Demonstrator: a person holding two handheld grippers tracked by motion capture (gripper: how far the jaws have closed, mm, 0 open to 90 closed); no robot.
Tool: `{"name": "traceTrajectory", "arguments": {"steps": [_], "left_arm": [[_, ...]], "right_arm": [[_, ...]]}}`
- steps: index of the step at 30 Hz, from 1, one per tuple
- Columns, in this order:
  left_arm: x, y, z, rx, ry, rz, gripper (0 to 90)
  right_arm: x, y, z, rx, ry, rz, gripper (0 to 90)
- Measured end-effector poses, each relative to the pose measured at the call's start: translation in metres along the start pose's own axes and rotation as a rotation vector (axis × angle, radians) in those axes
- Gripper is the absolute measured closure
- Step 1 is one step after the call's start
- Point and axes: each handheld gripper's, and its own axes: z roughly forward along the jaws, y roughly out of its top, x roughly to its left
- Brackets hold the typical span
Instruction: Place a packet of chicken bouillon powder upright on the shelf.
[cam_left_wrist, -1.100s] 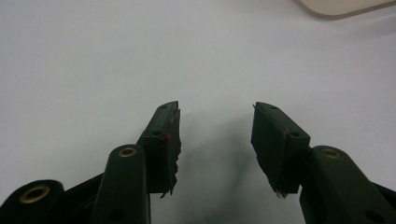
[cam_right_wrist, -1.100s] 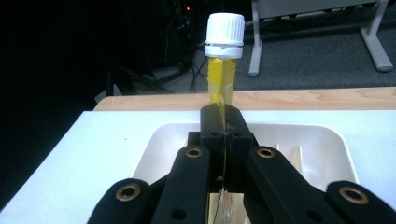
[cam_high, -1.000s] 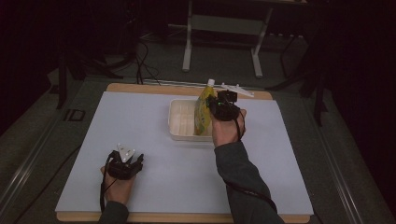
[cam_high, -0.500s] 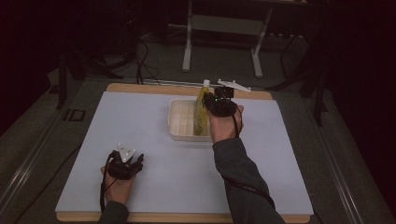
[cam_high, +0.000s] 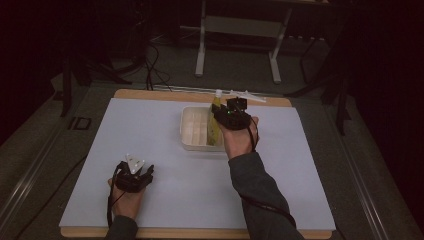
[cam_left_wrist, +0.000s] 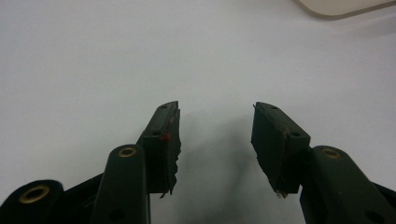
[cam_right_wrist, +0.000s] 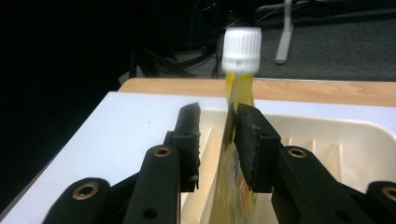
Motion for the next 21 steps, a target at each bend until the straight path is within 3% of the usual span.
{"name": "traceTrajectory", "arguments": {"steps": [6, 13, 16, 19, 21], "left_arm": [[0.000, 0.000, 0.000, -0.001, 0.001, 0.000, 51.6], [-0.001, 0.000, 0.000, 0.003, 0.003, 0.004, 51.6], [-0.001, 0.000, 0.000, 0.002, 0.004, 0.005, 51.6], [-0.001, 0.000, 0.000, 0.003, 0.003, 0.005, 51.6], [-0.001, 0.000, 0.000, 0.001, 0.002, 0.003, 51.6]], "right_arm": [[0.002, -0.022, -0.012, 0.015, 0.044, -0.049, 64.7], [0.006, -0.051, -0.023, 0.022, 0.047, -0.126, 62.8], [0.008, -0.055, -0.024, 0.028, 0.035, -0.140, 70.9], [0.009, -0.052, -0.025, 0.036, 0.011, -0.133, 86.1], [0.008, -0.047, -0.023, 0.043, 0.000, -0.126, 89.3]]}}
